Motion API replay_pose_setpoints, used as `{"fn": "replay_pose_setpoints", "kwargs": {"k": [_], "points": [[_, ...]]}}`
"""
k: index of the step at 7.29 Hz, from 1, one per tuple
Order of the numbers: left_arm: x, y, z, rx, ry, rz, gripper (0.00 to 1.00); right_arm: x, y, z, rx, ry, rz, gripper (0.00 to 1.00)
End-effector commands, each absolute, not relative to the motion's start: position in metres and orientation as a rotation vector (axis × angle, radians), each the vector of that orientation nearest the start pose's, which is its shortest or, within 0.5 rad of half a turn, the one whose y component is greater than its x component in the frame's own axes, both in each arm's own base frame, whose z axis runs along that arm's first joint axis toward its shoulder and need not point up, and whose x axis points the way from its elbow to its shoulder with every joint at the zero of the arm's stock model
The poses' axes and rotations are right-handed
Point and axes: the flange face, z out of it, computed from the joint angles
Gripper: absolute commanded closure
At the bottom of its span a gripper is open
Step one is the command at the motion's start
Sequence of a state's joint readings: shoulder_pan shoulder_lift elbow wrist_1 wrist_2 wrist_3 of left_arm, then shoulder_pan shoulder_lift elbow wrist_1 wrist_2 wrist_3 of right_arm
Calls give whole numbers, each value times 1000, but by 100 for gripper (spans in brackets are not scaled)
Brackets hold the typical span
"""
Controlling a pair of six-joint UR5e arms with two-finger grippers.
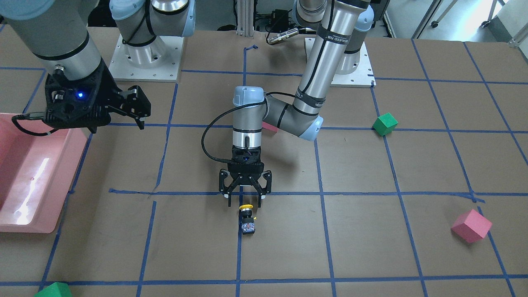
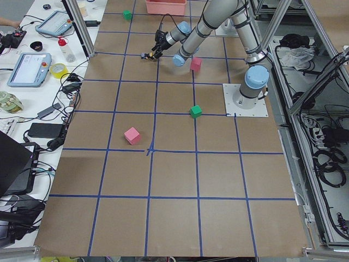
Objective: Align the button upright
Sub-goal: 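Lower the left gripper onto the lying button and grasp it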
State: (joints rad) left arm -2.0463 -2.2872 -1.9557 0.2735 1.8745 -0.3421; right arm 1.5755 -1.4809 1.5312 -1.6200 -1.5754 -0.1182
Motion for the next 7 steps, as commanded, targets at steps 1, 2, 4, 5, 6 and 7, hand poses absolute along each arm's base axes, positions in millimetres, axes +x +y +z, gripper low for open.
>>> {"fn": "replay_pose_setpoints", "kwargs": {"k": [1, 2, 4, 5, 6, 7], "points": [[-365, -483, 127, 22, 2921, -1220, 22, 137, -528, 464, -196, 3143, 10, 0], [-364, -484, 128, 20, 2906, -1226, 43, 132, -528, 464, -214, 3195, 15, 0], [-363, -484, 130, 22, 2897, -1231, 77, 124, -529, 463, -232, 3273, 29, 0], [-364, -485, 135, 23, 2895, -1242, 87, 124, -529, 463, -232, 3274, 29, 0], [-364, -486, 147, 18, 2893, -1268, 88, 126, -529, 464, -233, 3260, 18, 0], [-367, -489, 166, 16, 2894, -1297, 88, 128, -529, 465, -245, 3258, 10, 0]]}}
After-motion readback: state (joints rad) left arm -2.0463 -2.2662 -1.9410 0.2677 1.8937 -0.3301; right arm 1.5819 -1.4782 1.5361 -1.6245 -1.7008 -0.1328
